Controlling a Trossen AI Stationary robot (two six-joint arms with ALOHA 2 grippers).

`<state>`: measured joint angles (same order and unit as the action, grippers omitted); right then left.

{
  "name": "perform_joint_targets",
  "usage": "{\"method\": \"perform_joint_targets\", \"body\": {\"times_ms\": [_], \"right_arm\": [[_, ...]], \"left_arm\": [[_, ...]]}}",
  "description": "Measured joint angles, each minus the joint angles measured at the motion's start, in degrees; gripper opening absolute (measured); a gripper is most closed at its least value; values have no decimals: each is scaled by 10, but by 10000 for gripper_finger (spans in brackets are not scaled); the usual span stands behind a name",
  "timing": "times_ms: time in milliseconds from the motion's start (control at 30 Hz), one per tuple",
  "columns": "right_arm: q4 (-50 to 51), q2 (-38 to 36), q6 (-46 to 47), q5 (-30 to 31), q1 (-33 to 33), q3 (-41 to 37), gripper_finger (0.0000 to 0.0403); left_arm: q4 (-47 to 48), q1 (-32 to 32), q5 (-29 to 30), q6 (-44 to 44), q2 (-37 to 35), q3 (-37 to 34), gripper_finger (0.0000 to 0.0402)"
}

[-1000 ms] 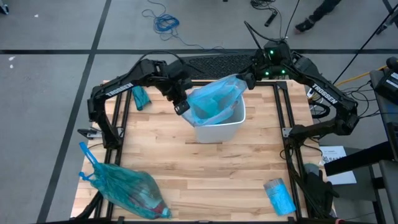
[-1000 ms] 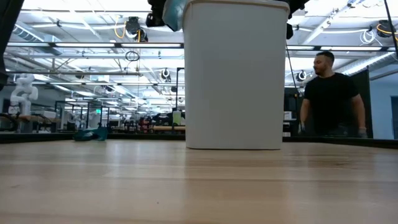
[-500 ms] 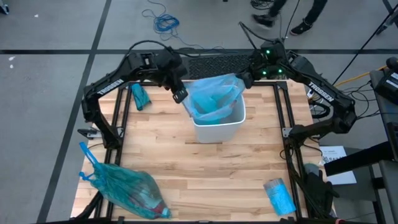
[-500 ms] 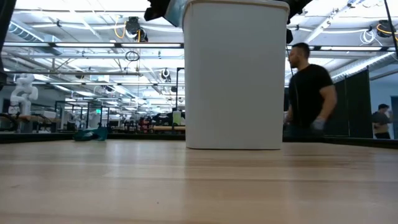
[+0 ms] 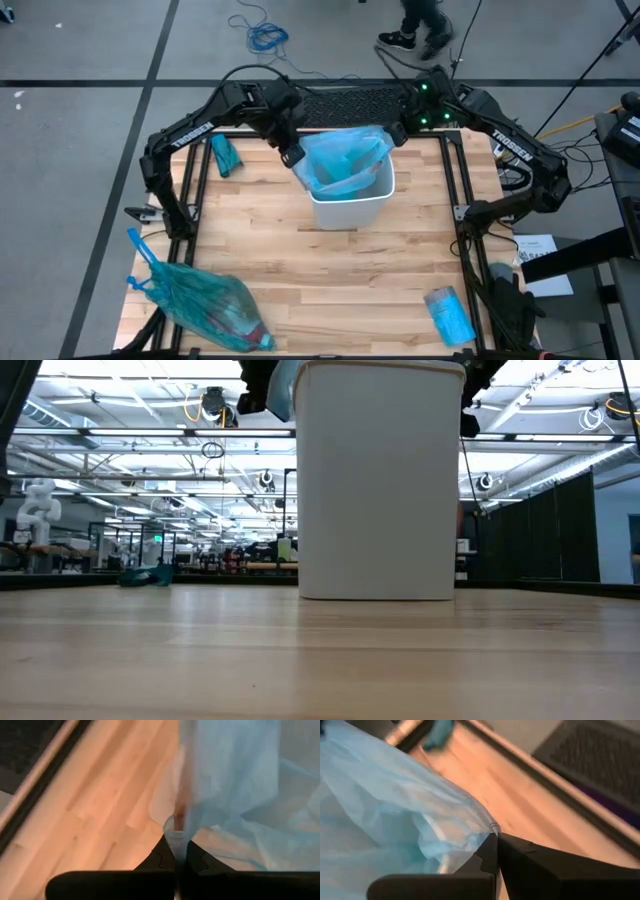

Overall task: Place trash/remove bag and relplace
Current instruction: Insert the new blue trash bag into the white trash bin

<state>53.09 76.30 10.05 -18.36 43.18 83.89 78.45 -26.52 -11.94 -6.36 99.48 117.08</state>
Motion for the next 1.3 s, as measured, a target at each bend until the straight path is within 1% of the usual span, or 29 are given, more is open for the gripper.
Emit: {"method": "perform_joint_targets", "body": {"times_ms": [100,200,333,400,467,800,867,933,1000,1100,1200,1300], "right_arm": [[38,9,-7,-1,0,0,1],[57,12,-11,-2,0,0,3],[59,5,-3,-3,0,0,10],[54,-4,-2,-23,0,0,18],[49,-13,1,-34,0,0,28],[34,-59,13,-30,-1,0,100],[24,-68,5,-48,-2,0,115],[13,-77,-13,-91,-6,0,127],[6,-85,-30,-130,-17,0,135],[10,-90,-54,-144,-49,0,136],[31,-88,-91,-138,-89,0,130],[37,-85,-145,-105,-133,0,124]], "left_arm": [[11,-1,-35,3,7,0,0],[18,-1,-55,7,10,0,0],[22,0,-59,6,10,0,0],[23,0,-59,4,10,0,0],[23,0,-59,7,10,0,0],[22,0,-59,13,10,0,0],[22,0,-59,13,10,0,0],[22,0,-59,13,10,0,0],[22,0,-59,13,10,0,0],[22,0,-59,13,10,0,0],[22,0,-59,13,10,0,0],[21,0,-59,15,10,0,0]]}}
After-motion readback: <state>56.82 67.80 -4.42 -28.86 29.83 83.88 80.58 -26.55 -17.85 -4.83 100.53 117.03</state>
